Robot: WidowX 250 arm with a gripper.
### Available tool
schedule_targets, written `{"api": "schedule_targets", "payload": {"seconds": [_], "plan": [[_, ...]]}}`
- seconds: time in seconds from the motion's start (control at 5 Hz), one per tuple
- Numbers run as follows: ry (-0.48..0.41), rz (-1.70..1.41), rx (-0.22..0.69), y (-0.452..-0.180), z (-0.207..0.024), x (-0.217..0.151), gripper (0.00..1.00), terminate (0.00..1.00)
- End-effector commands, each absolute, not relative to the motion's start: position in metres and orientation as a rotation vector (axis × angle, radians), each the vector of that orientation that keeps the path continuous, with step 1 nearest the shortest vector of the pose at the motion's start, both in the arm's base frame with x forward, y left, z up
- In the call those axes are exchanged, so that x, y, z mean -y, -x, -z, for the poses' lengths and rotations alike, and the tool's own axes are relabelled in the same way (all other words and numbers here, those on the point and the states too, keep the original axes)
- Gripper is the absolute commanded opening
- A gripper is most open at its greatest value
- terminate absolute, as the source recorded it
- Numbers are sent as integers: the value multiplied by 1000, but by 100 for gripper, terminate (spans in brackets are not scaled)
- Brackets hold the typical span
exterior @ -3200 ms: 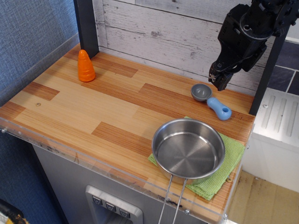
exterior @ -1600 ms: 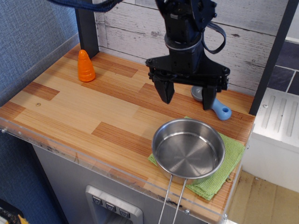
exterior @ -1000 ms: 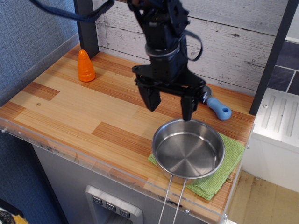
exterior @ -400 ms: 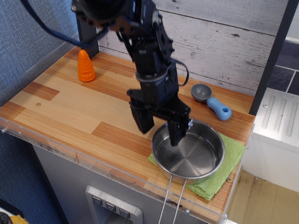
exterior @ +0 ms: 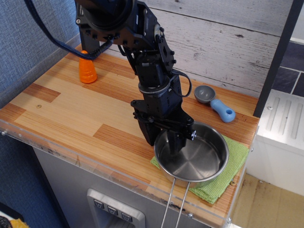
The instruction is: Move the pot from edge to corner of the table.
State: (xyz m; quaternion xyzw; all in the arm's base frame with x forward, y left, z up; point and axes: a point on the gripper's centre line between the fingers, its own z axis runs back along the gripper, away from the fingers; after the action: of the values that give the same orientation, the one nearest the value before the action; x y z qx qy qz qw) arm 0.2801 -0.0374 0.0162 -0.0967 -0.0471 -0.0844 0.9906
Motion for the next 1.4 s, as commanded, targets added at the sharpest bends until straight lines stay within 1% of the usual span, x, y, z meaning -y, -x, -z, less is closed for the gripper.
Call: {"api": "schedule_targets", "payload": {"seconds": [0.0, 0.4, 0.6, 0.8, 1.0, 1.2], "plan": [[184, 183, 130, -291, -25, 32, 0, 0], [191, 200, 139, -292, -31, 33, 0, 0], [188, 216, 164, -298, -40, 36, 0, 0], [188, 195, 207, -305, -50, 31, 0, 0], [150, 101, 229, -309, -60, 20, 0, 0], [162, -11, 292, -310, -74, 11, 0, 0]]}}
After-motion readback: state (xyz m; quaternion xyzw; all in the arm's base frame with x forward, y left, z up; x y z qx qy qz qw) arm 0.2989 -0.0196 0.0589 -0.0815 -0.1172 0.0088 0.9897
